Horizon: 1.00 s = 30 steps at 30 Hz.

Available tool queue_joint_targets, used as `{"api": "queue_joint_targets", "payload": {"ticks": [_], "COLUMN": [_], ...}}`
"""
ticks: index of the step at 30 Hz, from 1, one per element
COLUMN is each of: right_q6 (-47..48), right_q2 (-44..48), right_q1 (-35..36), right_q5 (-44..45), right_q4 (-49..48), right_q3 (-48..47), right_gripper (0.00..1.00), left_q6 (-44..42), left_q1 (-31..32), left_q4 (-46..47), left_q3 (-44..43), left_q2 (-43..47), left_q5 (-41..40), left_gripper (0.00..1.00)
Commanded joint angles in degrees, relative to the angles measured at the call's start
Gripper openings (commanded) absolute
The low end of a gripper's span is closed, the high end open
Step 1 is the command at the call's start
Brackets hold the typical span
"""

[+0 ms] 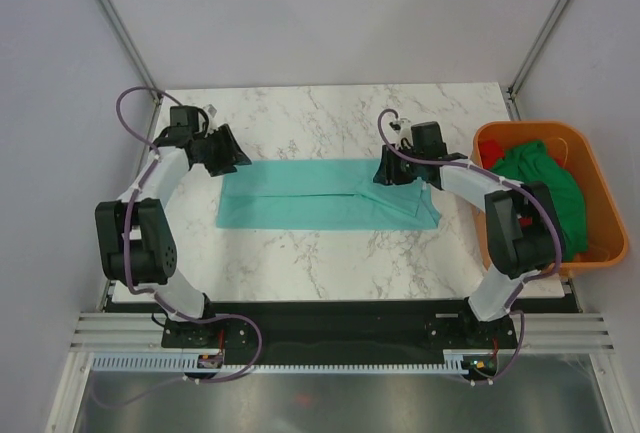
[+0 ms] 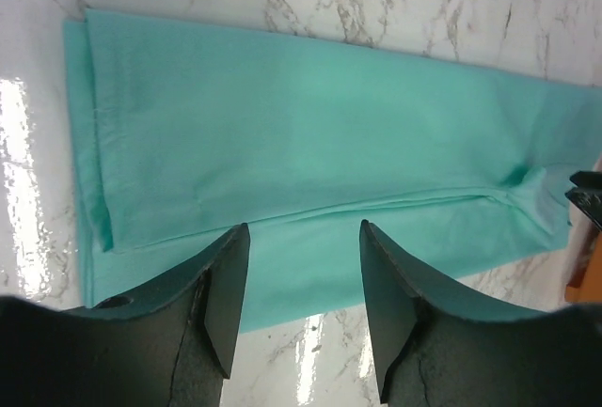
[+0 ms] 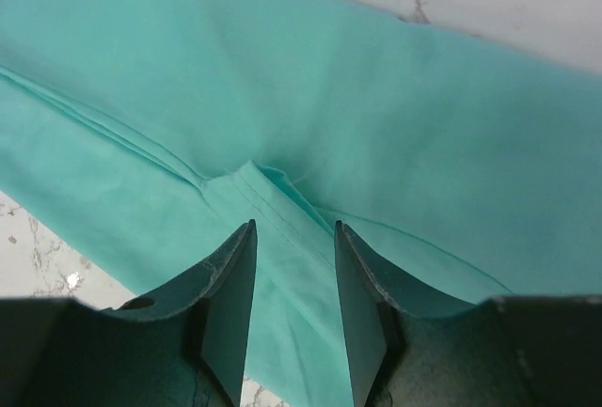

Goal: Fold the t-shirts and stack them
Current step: Fold the tshirt

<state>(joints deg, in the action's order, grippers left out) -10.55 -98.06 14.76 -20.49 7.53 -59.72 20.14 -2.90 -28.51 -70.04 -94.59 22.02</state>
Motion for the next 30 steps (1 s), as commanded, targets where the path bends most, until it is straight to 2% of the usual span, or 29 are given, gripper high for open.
{"api": "queue_joint_targets", "payload": {"ticks": [1, 4, 8, 14, 17, 18, 21, 22, 25, 30], "right_q6": [4.6, 5.8, 6.1, 3.2, -3.9, -10.2, -17.7, -18.9, -21.0, -20.3], "right_q2": [-2.8, -5.8, -7.7, -4.0, 0.1, 1.4, 5.9, 6.9, 8.4, 10.0], "right_q1": [1.8, 3.1, 3.5, 6.1, 9.0, 10.2, 17.0, 20.8, 25.6, 26.5], "right_q5": [-5.2, -6.6, -7.1, -5.7, 2.0, 7.1, 15.7, 22.1, 27.9, 35.1], "right_q4": [-2.8, -2.6, -2.3, -0.2, -1.4, -4.2, -10.0, -10.6, -10.2, -3.8], "right_q3": [-3.7, -5.7, -6.5, -5.0, -0.2, 1.6, 8.9, 10.0, 11.3, 9.1], "right_gripper": [0.46, 0.47, 0.49, 0.49, 0.48, 0.47, 0.46, 0.47, 0.47, 0.47], "left_q6": [1.7, 2.4, 1.1, 0.4, 0.3, 0.3, 0.4, 0.4, 0.4, 0.3], "left_q1": [0.2, 0.3, 0.9, 1.2, 1.7, 1.7, 1.8, 1.8, 2.2, 2.2], "left_q4": [-0.1, 0.1, 0.6, 0.7, 0.7, 0.7, 0.7, 0.8, 0.8, 0.8], "left_q3": [1.6, 3.6, 5.9, 7.8, 7.7, 7.8, 7.9, 8.0, 8.3, 8.8], "left_q2": [1.1, 1.9, 3.8, 6.3, 6.4, 6.3, 6.0, 6.1, 6.3, 6.8], "left_q5": [6.8, 9.1, 8.1, 6.8, 5.9, 5.7, 6.0, 6.1, 6.0, 5.8], "left_gripper": [0.58, 0.57, 0.57, 0.57, 0.57, 0.57, 0.57, 0.57, 0.57, 0.57]}}
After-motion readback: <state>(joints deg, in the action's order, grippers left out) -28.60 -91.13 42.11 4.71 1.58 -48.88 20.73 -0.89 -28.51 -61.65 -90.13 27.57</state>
